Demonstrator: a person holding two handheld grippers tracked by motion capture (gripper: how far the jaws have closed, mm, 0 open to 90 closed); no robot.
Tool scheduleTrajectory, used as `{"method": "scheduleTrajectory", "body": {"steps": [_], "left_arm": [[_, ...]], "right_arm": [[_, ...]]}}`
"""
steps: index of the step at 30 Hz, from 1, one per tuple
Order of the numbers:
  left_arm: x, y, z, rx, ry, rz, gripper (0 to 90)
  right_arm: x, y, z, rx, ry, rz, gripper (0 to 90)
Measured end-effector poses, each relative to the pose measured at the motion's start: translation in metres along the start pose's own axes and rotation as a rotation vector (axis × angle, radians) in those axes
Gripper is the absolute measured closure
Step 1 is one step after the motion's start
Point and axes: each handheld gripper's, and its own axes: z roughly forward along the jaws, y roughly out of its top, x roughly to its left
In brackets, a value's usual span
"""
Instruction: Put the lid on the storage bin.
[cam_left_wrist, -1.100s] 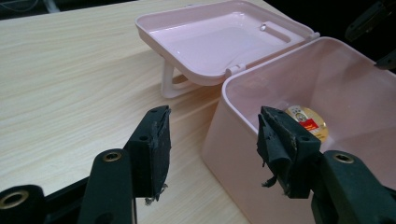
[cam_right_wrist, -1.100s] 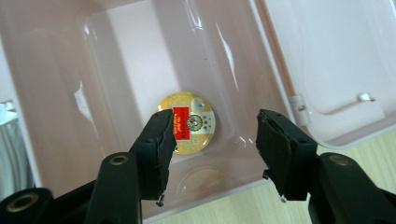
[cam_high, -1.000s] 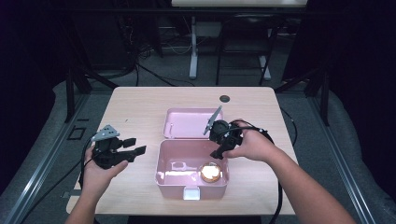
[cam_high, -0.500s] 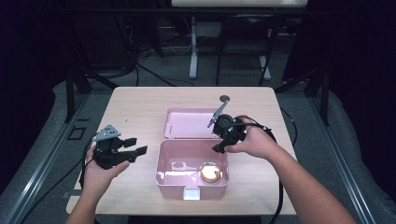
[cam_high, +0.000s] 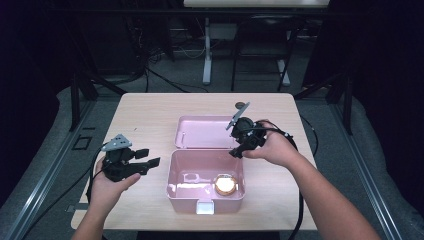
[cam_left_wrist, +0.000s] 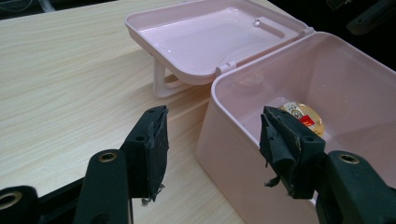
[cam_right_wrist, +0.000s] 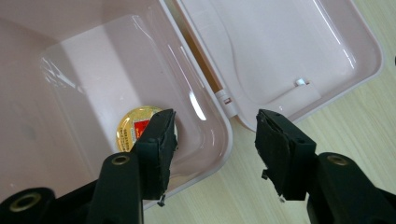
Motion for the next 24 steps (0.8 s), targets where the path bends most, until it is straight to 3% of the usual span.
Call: {"method": "scheduleTrajectory", "body": {"steps": [9, 14, 17, 24], "left_arm": [[-0.001, -0.001, 0.002, 0.009, -0.002, 0.005, 42.4], [-0.002, -0.001, 0.003, 0.01, -0.008, 0.01, 42.4], [-0.002, -0.001, 0.004, 0.009, -0.006, 0.008, 42.4], [-0.003, -0.002, 0.006, -0.005, -0.006, 0.02, 42.1]], "right_arm": [[-0.007, 0.001, 0.002, -0.014, -0.002, 0.021, 46.6], [-0.014, 0.0, 0.005, -0.014, -0.029, 0.041, 48.8], [-0.018, -0.001, 0.006, -0.04, -0.07, 0.069, 44.2], [-0.024, -0.002, 0.008, -0.064, -0.07, 0.109, 47.5]]}}
